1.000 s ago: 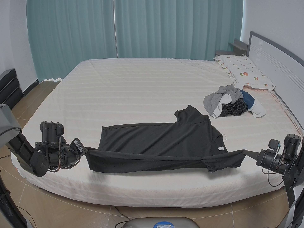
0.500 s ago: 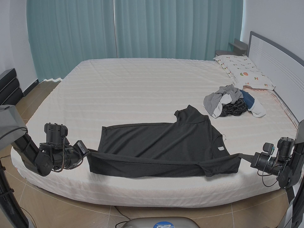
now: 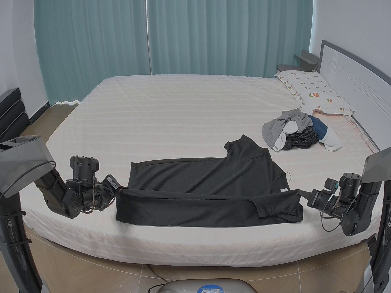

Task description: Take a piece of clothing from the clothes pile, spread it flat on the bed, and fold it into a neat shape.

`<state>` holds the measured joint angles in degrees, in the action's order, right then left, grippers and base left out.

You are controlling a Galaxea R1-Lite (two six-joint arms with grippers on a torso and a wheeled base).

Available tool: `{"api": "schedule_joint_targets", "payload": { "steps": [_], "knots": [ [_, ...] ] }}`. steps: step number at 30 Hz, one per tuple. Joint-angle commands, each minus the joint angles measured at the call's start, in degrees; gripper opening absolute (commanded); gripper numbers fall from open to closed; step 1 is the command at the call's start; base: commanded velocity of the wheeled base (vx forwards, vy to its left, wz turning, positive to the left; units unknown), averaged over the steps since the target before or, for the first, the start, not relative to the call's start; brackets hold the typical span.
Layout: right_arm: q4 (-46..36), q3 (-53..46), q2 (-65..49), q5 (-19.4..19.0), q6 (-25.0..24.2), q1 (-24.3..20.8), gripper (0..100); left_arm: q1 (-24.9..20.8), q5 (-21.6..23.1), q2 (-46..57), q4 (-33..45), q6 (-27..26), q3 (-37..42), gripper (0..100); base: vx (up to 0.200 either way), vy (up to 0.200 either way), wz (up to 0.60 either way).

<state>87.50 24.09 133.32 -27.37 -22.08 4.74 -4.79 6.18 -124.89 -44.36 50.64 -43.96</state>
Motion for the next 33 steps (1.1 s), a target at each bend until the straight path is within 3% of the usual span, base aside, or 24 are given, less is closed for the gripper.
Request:
{"api": "schedule_joint_targets", "payload": {
  "steps": [1, 7, 14, 20, 26, 27, 29, 33],
  "knots": [
    [-0.1, 3.7, 4.4, 1.4, -0.2, -2.0, 0, 0.0, 0.0, -4.1, 0.1, 0.1, -2.3, 0, 0.000, 0.000, 0.00],
    [-0.3, 8.3, 5.7, 4.7, -1.0, -2.4, 0, -0.1, -1.0, -6.9, 0.0, 0.1, -4.5, 0, 0.000, 0.000, 0.00],
    [-4.4, 11.4, 6.3, 5.4, -1.0, -3.5, 0, -0.6, -3.3, -9.8, 0.1, 0.1, -7.3, 0, 0.000, 0.000, 0.00],
    [-4.6, 15.5, 9.7, 9.4, -1.1, -4.5, 0, -0.5, -3.3, -10.4, 0.2, 0.1, -7.7, 0, 0.000, 0.000, 0.00],
    [-4.7, 16.1, 10.4, 9.8, -1.1, -4.9, 0, -0.6, -3.3, -10.5, 0.5, 0.0, -7.6, 0, 0.000, 0.000, 0.00],
    [-4.5, 16.6, 10.8, 9.9, -1.2, -5.0, 100, -0.6, -3.3, -10.5, 0.5, 0.0, -7.7, 100, 0.000, 0.000, 0.00],
    [-4.3, 17.4, 11.2, 9.9, -1.7, -5.0, 100, -0.6, -3.2, -10.4, 0.5, 0.1, -7.6, 100, 0.000, 0.000, 0.00],
    [-3.3, 16.6, 9.3, 10.0, -7.5, -4.9, 100, -0.6, -3.2, -10.4, 0.1, 0.2, -7.3, 100, 0.000, 0.000, 0.00]
  ]
}}
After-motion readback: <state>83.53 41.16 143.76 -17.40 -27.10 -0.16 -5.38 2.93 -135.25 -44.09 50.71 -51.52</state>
